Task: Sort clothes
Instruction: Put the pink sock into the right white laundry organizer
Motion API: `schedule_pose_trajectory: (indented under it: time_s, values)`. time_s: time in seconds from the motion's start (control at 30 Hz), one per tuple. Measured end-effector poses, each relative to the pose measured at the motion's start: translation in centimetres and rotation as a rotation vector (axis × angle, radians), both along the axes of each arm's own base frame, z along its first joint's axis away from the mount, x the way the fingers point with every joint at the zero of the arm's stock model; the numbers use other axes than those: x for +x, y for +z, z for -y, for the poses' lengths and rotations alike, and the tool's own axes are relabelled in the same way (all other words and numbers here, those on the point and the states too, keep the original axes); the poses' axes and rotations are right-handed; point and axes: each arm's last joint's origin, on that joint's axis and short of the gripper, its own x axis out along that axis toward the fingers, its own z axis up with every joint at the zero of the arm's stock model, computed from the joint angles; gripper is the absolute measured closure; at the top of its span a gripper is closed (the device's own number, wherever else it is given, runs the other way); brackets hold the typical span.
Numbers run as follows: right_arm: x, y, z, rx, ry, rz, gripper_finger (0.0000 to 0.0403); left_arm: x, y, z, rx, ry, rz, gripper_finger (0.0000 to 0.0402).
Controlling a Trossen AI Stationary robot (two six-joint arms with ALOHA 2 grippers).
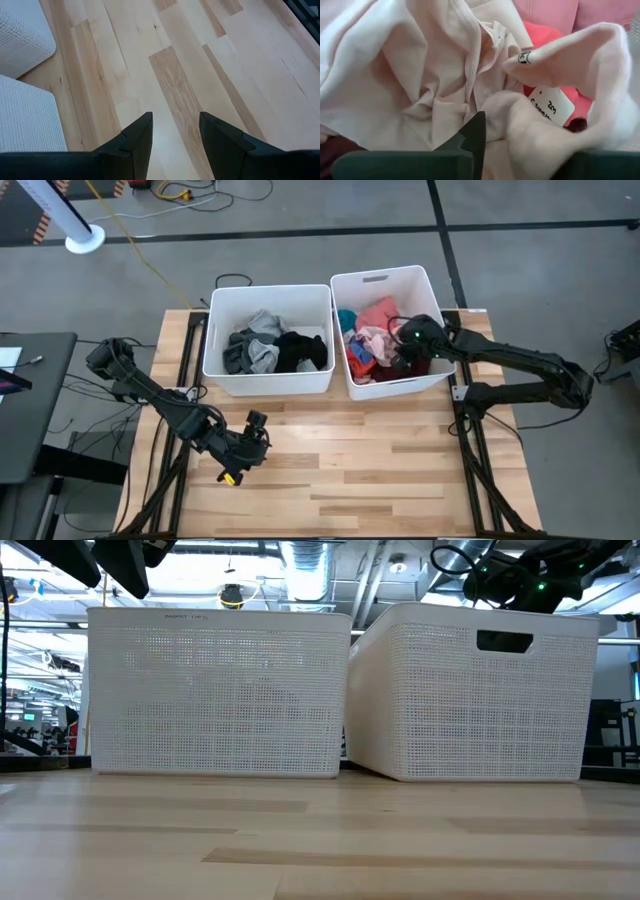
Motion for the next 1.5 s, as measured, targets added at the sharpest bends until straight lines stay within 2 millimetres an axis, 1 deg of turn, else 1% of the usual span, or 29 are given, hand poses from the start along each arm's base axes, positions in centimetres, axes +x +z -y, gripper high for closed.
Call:
schedule_pose_trajectory:
  time_s: [0.17, 0.47, 0.7, 0.83, 0.97, 1.2, 1.3, 1.5]
  values:
    - [0.4, 1.0, -0.2, -0.016, 0.017, 0.025, 0.0267, 0.0, 0.0, 0.0, 0.000, 0.001, 0.000, 0.0244]
    - [1.8, 4.4, -1.1, -0.072, 0.101, 0.104, 0.0214, 0.0, 0.0, 0.0, 0.004, 0.000, -0.005, 0.0244]
    - [2.2, 7.1, -2.1, -0.080, 0.149, 0.133, 0.0175, -0.3, 0.0, -0.2, 0.027, 0.005, -0.013, 0.0244]
    - [2.4, 9.1, -3.0, -0.093, 0.189, 0.171, 0.0168, -0.8, 0.7, -0.8, 0.055, 0.035, 0.015, 0.0244]
    - [2.4, 11.5, -4.1, -0.128, 0.245, 0.243, 0.0168, -1.7, 2.0, -1.6, 0.052, 0.066, 0.075, 0.0244]
    - [1.0, 15.1, -6.5, -0.193, 0.353, 0.379, 0.0168, -3.9, 4.6, -3.2, 0.004, 0.107, 0.182, 0.0244]
    - [0.0, 16.2, -7.5, -0.209, 0.394, 0.434, 0.0168, -4.9, 5.3, -4.0, -0.002, 0.139, 0.208, 0.0244]
    - [-1.9, 17.5, -9.2, -0.232, 0.481, 0.538, 0.0168, -6.6, 6.6, -5.4, -0.014, 0.182, 0.274, 0.0244]
